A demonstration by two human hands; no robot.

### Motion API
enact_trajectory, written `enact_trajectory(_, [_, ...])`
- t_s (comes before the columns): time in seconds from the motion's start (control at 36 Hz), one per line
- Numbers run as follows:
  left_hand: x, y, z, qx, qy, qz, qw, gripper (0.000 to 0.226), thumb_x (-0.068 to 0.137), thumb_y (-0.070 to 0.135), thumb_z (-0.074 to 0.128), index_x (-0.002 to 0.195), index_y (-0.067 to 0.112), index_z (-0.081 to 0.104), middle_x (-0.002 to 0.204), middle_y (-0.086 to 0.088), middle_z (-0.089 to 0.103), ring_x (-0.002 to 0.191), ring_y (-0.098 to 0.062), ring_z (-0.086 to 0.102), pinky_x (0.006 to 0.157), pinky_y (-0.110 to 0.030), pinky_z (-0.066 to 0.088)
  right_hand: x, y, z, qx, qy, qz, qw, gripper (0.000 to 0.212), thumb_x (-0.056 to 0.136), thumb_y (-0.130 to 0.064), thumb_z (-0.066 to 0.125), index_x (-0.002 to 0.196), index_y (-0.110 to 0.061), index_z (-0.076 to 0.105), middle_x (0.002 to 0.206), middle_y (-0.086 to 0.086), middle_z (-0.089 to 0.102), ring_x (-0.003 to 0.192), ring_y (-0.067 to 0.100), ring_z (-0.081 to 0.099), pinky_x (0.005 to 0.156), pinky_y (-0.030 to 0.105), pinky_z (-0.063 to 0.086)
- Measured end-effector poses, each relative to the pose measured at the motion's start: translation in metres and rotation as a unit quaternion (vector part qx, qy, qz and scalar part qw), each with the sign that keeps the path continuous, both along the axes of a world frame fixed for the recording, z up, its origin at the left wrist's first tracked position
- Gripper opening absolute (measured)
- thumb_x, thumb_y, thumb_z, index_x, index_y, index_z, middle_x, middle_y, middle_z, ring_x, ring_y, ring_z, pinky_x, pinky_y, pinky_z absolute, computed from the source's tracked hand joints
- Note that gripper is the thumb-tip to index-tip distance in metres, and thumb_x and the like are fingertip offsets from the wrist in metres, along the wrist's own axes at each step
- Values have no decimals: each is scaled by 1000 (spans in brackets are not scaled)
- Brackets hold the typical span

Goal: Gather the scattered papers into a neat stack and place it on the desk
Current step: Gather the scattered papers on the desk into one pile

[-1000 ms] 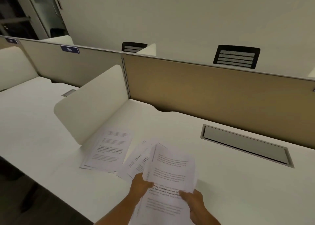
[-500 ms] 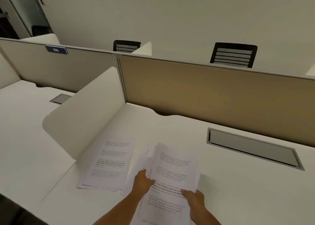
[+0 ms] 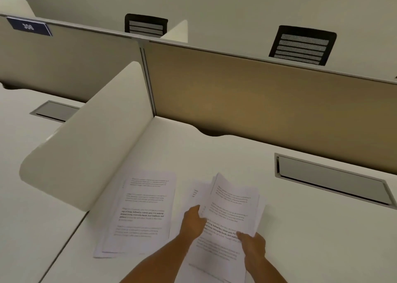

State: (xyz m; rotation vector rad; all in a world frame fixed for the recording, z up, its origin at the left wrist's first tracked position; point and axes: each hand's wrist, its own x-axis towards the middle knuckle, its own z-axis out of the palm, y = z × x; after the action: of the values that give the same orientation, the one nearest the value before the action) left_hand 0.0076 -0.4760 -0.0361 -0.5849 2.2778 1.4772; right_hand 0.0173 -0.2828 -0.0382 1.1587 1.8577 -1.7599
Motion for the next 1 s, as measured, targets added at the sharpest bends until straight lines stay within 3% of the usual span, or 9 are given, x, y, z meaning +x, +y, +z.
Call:
enact_trajectory(0.11, [-8,-5,-9,-62,-25,7,998,39,91,11,61,130,10,58,128,-9,63,112,-24,63,97,-40,55,-7,-8,-1,24,2,17,1000,40,86,3,71,126,2,63,112,16,69,102,33,64,103,46,49])
enact_trajectory(0.19, [-9,-6,-14,-152,-38,17,988,45,91,20,61,135,13,55,141,-9,48,124,-27,53,103,-39,51,-11,-14,-2,45,4,39,998,37,88,3,67,124,-2,64,106,12,69,99,31,63,103,43,49])
enact_trajectory(0.28, [-9,-7,-19,-204,-56,18,977,50,91,27,59,139,16,51,155,-11,29,137,-30,38,110,-38,43,-12,-18,-5,114,-32,68,991,31,87,-8,68,118,-8,69,117,13,69,106,34,62,108,49,44])
enact_trajectory(0.36, [-8,-8,-23,-228,-73,19,971,51,90,28,58,139,21,48,160,-11,16,140,-31,30,112,-38,40,-15,-22,-2,176,-95,92,976,37,84,-19,68,120,-16,65,138,15,52,120,38,51,109,49,42])
enact_trajectory(0.47, [-7,-7,-28,-247,-80,9,966,55,87,30,59,140,22,45,157,-10,19,136,-30,33,109,-37,40,-19,-28,2,211,-141,107,961,41,83,-20,66,123,-18,56,144,16,32,125,41,39,111,47,34])
enact_trajectory(0.61, [-9,-7,-31,-236,-83,16,968,55,89,27,61,140,20,44,155,-8,17,133,-29,34,107,-36,44,-23,-31,-1,209,-142,98,963,41,81,-18,67,120,-17,57,136,17,36,117,40,43,107,48,41])
enact_trajectory(0.78, [-11,-12,-27,-192,-80,25,978,55,90,21,61,141,15,42,153,-7,16,126,-26,45,104,-35,48,-24,-34,-2,187,-131,84,970,63,81,-13,68,139,-13,44,141,19,34,116,40,47,104,51,46])
enact_trajectory(0.92, [-10,-18,-25,-167,-65,-9,984,53,91,19,60,140,10,42,142,-9,31,112,-24,58,98,-33,53,-24,-31,-10,125,-84,31,988,71,75,-1,73,135,-9,36,122,19,57,109,40,58,97,51,52])
enact_trajectory(1.0, [-10,-19,-21,-146,-62,-37,987,52,93,18,58,141,10,39,137,-10,35,110,-23,60,97,-31,53,-28,-28,-11,65,-114,-8,991,75,78,4,75,142,2,35,124,15,56,118,40,56,101,47,47])
